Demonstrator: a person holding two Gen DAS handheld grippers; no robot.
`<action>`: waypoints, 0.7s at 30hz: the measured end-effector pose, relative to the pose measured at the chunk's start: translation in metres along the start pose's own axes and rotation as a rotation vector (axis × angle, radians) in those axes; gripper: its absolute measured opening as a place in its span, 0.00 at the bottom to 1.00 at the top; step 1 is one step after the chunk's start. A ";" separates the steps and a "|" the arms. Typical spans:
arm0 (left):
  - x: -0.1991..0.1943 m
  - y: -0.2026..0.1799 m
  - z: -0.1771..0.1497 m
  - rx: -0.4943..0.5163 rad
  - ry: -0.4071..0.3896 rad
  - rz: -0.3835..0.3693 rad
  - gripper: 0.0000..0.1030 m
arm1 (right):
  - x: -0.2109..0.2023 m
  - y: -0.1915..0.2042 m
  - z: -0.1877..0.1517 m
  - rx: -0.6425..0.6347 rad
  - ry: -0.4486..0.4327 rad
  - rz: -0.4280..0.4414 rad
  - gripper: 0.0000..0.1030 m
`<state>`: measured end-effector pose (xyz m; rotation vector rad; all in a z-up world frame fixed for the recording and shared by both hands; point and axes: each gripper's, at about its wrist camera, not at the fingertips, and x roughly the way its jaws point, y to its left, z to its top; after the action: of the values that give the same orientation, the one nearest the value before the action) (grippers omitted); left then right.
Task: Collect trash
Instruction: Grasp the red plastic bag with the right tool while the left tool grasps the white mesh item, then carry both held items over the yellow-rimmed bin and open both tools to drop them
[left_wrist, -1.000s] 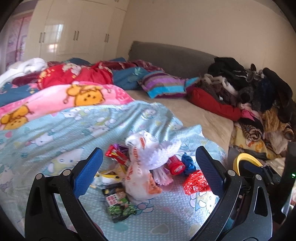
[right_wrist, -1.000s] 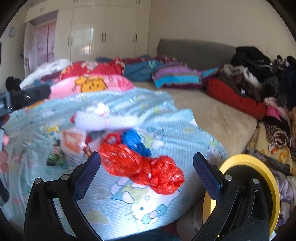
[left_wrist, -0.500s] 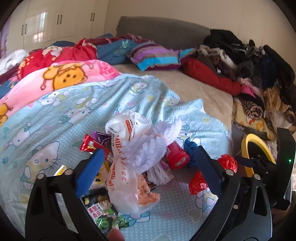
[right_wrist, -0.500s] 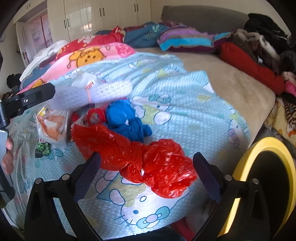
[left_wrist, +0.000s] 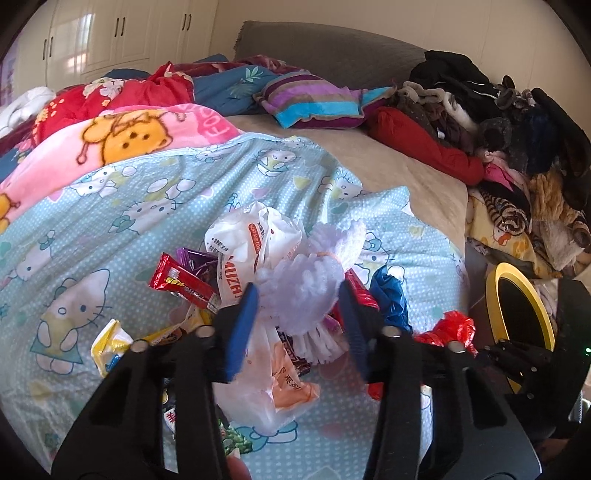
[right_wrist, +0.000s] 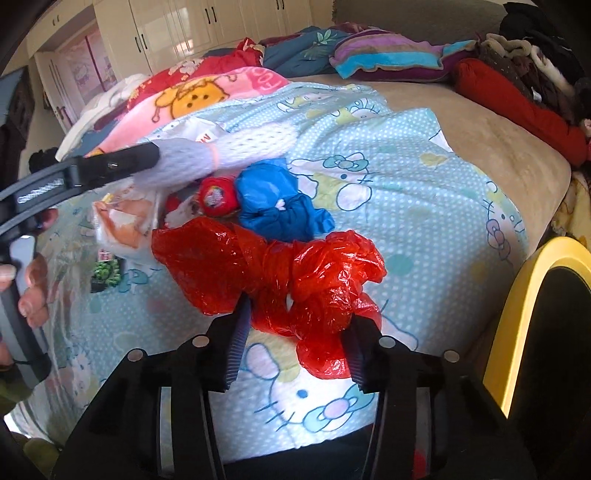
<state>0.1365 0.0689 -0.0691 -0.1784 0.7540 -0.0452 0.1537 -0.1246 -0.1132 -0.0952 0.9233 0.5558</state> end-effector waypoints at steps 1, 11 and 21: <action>-0.001 -0.001 0.000 0.005 0.000 0.001 0.21 | -0.004 0.001 -0.001 0.000 -0.012 0.000 0.42; -0.028 -0.008 0.006 -0.013 -0.083 -0.039 0.11 | -0.040 -0.008 0.001 0.070 -0.113 -0.001 0.42; -0.049 -0.038 0.017 0.024 -0.127 -0.094 0.11 | -0.072 -0.037 0.003 0.147 -0.187 -0.053 0.42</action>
<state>0.1130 0.0393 -0.0171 -0.1922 0.6178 -0.1306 0.1398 -0.1854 -0.0610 0.0642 0.7743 0.4378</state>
